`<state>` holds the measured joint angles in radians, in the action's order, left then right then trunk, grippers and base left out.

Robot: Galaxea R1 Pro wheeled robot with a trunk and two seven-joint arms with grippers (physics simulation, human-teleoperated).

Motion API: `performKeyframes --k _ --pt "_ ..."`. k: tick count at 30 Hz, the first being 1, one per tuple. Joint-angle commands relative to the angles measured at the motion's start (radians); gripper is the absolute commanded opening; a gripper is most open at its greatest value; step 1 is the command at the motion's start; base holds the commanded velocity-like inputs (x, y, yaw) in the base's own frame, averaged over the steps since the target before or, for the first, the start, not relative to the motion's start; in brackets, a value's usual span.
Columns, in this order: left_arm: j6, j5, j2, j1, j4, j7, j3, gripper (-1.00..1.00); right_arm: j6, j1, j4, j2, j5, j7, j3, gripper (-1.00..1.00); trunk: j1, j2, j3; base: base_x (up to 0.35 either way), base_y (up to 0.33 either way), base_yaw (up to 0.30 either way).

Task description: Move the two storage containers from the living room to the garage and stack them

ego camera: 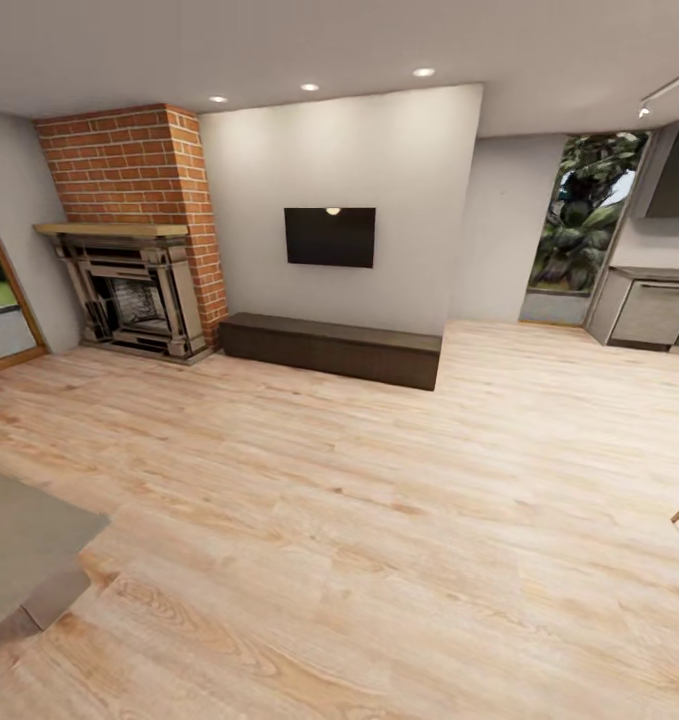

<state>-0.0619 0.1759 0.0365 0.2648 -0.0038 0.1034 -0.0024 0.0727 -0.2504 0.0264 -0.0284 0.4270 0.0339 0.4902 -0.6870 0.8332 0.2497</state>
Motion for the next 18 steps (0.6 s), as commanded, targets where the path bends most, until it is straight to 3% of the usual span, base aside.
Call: performKeyframes --k 1,18 --pt "-0.006 0.01 0.0 0.001 -0.001 0.004 -0.001 1.0 0.005 -0.001 0.003 -0.001 0.009 0.001 0.008 1.0 -0.001 0.001 0.001 0.322 0.0 0.0" --pt "-0.006 0.01 0.0 0.001 -0.001 0.004 -0.001 1.0 0.005 -0.001 0.003 -0.002 0.009 0.0 0.008 1.0 -0.001 0.001 0.001 0.322 0.0 0.0"
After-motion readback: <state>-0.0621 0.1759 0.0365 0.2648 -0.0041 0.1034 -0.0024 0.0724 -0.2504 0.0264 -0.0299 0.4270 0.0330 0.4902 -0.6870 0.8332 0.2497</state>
